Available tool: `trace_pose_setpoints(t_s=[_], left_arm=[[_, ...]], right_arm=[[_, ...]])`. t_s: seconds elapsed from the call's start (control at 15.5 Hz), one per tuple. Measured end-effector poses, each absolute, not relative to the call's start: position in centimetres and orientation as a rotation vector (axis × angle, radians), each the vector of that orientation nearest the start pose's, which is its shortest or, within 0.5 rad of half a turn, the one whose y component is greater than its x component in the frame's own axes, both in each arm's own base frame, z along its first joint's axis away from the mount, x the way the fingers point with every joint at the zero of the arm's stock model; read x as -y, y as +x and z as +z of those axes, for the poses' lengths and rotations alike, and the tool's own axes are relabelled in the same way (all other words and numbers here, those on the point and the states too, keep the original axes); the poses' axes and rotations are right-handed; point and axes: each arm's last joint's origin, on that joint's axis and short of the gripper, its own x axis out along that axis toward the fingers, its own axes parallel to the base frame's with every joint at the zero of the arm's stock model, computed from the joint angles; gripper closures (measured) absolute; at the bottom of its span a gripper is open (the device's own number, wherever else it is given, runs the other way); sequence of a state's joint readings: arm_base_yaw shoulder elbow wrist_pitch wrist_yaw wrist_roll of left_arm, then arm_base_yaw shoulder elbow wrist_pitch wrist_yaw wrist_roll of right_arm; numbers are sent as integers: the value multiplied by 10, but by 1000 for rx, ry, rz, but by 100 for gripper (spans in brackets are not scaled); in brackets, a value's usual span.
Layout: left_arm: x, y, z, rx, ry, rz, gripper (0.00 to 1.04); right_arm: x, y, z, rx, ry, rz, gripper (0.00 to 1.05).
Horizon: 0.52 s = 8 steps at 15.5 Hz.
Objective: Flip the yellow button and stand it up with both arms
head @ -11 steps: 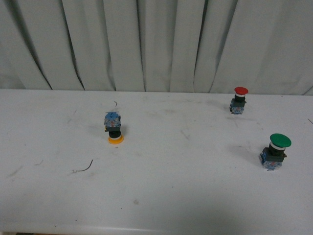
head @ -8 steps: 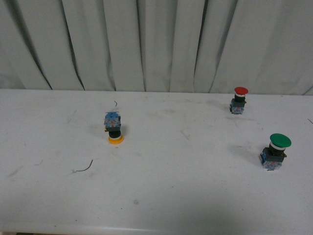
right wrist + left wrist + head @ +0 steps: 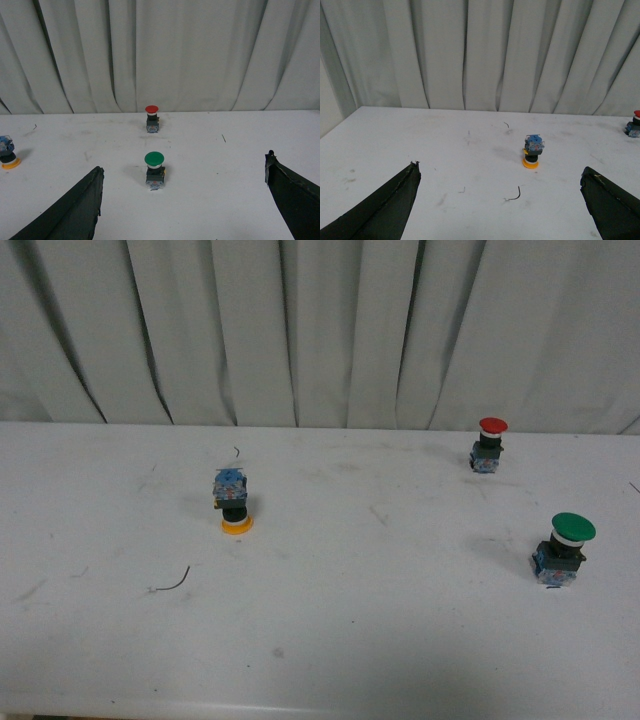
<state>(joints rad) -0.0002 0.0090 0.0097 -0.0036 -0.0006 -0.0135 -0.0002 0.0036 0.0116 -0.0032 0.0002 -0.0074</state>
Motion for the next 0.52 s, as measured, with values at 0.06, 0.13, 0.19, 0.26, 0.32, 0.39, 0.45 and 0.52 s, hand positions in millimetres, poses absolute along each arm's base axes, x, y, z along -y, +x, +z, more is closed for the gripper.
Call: trace_pose_setpoints(t_s=[0.06,0.13,0.19,0.26,0.32,0.39,0.45,0.52], left_arm=[[0,98,166,-3,-14,0,7],[0,98,166,-2,-14,0,7],[0,98,166,-3,-14,0,7],[0,98,166,-3,-14,0,7],[0,98,166,-3,-14,0,7],[0,98,166,-3,-14,0,7],[0,98,166,-3,-14,0,7],[0,98,166,-3,-14,0,7]], right_arm=[[0,97,167,4,-7,0,7],[0,97,167,5,-7,0,7],[0,97,167,5,-7,0,7],[0,97,167,5,-7,0,7],[0,97,167,4,-7,0,7],[0,97,167,5,-7,0,7],[0,97,167,5,-7,0,7],[0,97,167,4,-7,0,7]])
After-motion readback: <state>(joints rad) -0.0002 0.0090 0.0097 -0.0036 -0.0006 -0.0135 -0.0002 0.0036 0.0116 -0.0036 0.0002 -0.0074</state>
